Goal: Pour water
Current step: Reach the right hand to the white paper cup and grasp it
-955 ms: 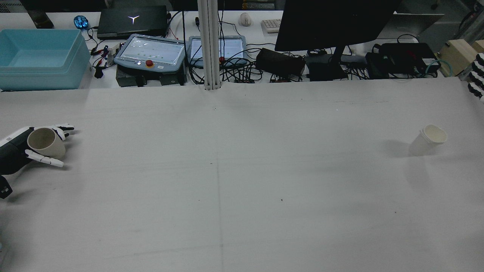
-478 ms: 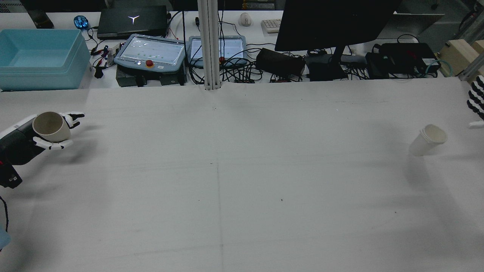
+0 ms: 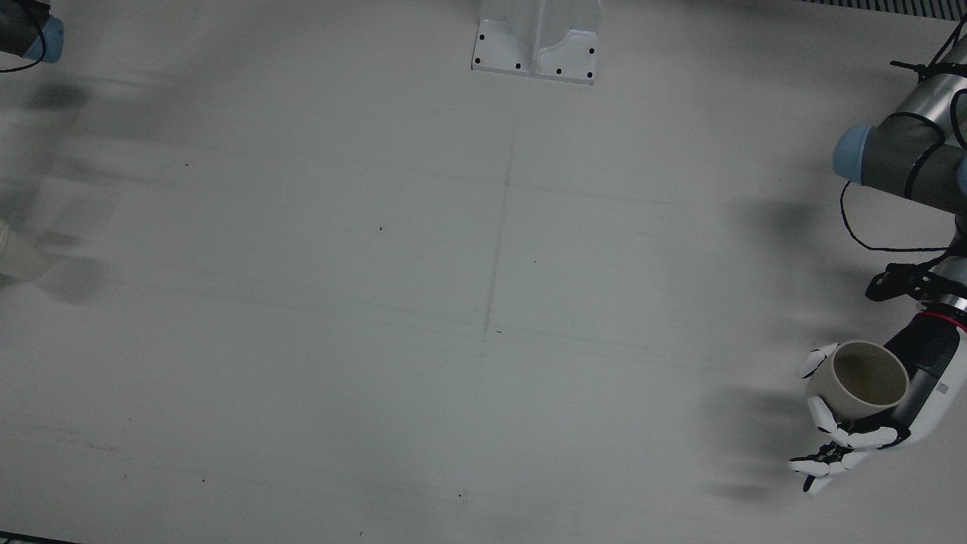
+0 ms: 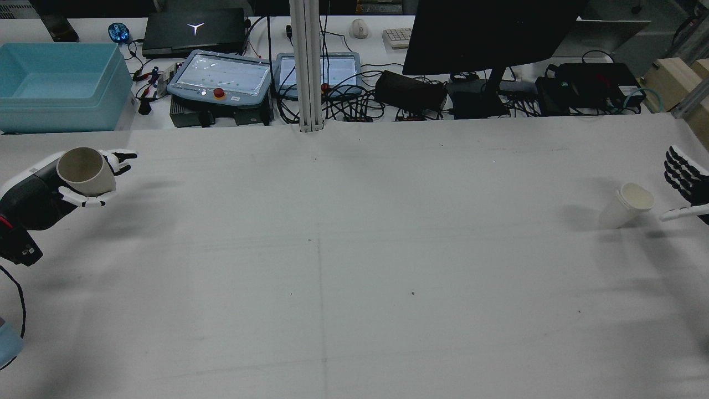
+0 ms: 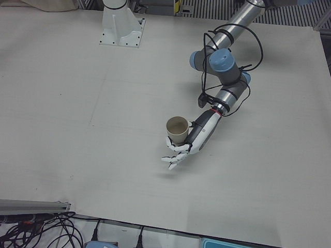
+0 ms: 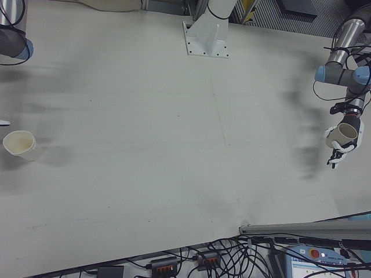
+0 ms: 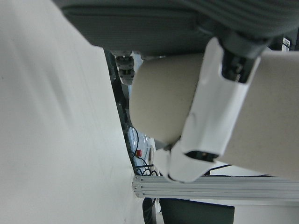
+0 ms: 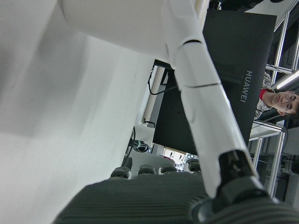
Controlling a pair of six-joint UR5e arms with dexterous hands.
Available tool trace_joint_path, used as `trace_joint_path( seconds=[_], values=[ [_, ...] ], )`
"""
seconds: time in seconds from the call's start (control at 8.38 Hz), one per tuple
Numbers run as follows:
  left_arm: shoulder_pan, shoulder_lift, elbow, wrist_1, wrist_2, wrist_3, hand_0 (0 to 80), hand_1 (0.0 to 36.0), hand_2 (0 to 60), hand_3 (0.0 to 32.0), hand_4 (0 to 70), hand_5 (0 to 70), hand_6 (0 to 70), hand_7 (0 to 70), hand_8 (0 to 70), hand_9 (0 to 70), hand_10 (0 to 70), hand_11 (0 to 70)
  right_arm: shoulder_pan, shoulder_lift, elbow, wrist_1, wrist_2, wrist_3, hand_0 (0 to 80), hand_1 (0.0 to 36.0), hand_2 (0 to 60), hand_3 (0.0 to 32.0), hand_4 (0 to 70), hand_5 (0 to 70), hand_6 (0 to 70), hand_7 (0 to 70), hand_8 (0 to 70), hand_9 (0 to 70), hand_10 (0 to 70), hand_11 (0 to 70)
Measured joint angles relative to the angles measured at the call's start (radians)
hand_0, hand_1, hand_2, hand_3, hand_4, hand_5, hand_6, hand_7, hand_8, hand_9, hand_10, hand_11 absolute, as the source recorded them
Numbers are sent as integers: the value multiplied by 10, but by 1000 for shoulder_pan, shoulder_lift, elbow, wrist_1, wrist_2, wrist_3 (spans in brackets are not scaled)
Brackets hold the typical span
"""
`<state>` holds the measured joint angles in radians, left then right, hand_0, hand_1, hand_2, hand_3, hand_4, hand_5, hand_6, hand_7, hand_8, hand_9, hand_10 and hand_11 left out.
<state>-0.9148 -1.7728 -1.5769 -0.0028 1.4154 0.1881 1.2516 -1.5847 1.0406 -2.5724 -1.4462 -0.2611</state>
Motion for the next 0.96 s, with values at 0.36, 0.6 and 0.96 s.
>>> trace_joint_path(
  seconds=[0.36,0.6,0.96],
  values=[
    [-1,0,-42,31,-4,0,800,360,600,0,700,700,150,259,105,68,74,132,-99,44,-85,40,5,-35,800,355,0,80,0,0,0,0,0,0,0,0],
    [-2,2,-63,46,-10,-1,800,360,600,0,700,700,149,258,104,67,74,132,-118,47,-85,50,3,-41,800,360,0,86,0,0,0,0,0,0,0,0],
    [-2,3,-77,59,-12,-1,800,360,600,0,700,700,154,258,106,69,74,133,-130,48,-79,70,3,-40,800,360,0,0,0,0,0,0,0,0,0,0]
  ],
)
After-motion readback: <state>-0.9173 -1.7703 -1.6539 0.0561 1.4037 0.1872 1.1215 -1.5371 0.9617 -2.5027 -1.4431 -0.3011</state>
